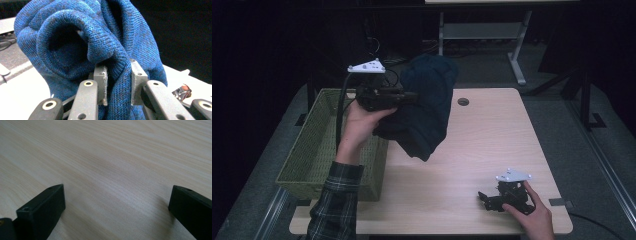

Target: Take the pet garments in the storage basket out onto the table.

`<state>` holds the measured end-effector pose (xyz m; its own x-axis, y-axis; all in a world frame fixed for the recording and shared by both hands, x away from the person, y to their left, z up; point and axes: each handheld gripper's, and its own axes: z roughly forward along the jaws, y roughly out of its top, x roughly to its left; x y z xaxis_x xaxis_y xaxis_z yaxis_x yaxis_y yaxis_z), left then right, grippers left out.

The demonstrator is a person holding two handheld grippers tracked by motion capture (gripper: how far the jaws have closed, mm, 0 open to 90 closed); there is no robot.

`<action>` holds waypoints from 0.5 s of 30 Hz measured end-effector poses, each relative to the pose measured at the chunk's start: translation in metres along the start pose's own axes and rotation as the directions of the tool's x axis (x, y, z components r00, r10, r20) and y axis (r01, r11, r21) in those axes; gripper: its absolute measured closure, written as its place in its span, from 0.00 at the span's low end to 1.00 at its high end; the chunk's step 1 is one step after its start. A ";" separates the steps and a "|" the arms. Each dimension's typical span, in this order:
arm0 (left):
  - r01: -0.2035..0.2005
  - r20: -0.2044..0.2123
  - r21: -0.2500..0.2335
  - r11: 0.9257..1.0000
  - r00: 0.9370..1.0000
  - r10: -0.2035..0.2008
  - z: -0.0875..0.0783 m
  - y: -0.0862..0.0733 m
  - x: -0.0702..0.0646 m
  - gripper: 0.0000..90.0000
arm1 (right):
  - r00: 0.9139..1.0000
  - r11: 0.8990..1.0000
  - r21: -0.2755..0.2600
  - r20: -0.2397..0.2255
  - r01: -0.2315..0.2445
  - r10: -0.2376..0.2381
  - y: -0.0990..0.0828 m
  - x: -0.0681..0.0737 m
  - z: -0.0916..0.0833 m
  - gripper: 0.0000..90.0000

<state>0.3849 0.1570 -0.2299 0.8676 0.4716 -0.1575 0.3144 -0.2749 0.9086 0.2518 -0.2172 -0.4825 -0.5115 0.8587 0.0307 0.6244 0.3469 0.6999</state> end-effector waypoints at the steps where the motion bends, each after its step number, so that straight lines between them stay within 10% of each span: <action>1: -0.002 0.002 0.000 1.000 1.000 0.002 0.004 0.000 -0.001 0.80 | 1.000 1.000 0.001 -0.001 0.002 -0.002 0.000 0.000 0.000 0.00; 15: -0.028 0.057 0.029 0.999 0.998 0.027 0.068 -0.003 -0.012 0.80 | 1.000 1.000 0.001 0.000 0.002 -0.002 0.000 0.000 0.000 0.01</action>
<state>0.3994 0.0951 -0.2575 0.8962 0.4157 -0.1550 0.3009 -0.3127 0.9009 0.2516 -0.2174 -0.4825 -0.5130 0.8579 0.0292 0.6237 0.3491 0.6994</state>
